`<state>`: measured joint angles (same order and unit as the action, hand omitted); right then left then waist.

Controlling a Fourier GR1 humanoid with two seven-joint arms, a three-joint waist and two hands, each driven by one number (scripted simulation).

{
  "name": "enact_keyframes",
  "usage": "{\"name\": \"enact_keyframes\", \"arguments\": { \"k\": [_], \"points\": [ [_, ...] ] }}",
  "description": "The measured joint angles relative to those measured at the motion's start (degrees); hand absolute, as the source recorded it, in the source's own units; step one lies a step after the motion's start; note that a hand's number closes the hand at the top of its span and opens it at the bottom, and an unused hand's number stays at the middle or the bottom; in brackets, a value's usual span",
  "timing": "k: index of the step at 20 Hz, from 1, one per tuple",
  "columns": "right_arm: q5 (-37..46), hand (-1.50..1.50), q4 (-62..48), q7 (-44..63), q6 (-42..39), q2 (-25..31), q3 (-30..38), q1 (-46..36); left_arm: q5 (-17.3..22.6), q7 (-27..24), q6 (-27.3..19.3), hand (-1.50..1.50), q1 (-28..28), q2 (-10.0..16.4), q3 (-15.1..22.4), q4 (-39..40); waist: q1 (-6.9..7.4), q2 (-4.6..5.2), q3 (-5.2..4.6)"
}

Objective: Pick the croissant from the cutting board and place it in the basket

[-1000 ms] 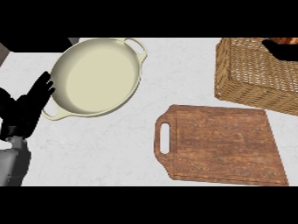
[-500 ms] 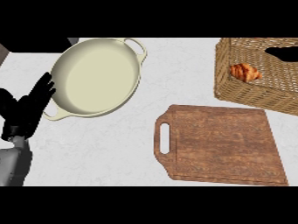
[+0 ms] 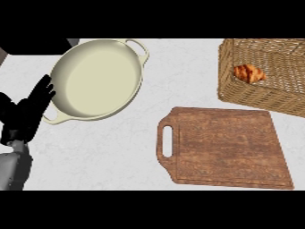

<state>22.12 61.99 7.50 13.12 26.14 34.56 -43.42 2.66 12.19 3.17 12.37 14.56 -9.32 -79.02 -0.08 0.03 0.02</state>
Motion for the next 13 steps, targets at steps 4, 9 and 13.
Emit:
{"name": "enact_keyframes", "arguments": {
  "k": [4,9,13],
  "points": [
    [-7.21,-1.5,-1.34,-0.78,-5.26,5.71,6.65,3.16,0.77,0.51,0.93,0.0,-0.62,1.01,-0.81,-0.93,-0.25,-0.09,0.01],
    [-14.72,-1.5,-5.01,-2.93,-16.79,13.56,12.31,9.64,0.26,0.04,0.51,0.0,-0.69,0.16,-0.42,-0.25,-0.55,-0.09,0.02],
    [-18.54,-1.5,-11.7,-7.39,-26.15,20.44,15.78,14.83,0.68,1.11,0.93,0.0,-0.44,0.9,-0.91,-1.23,-0.28,0.0,0.06]
  ]
}}
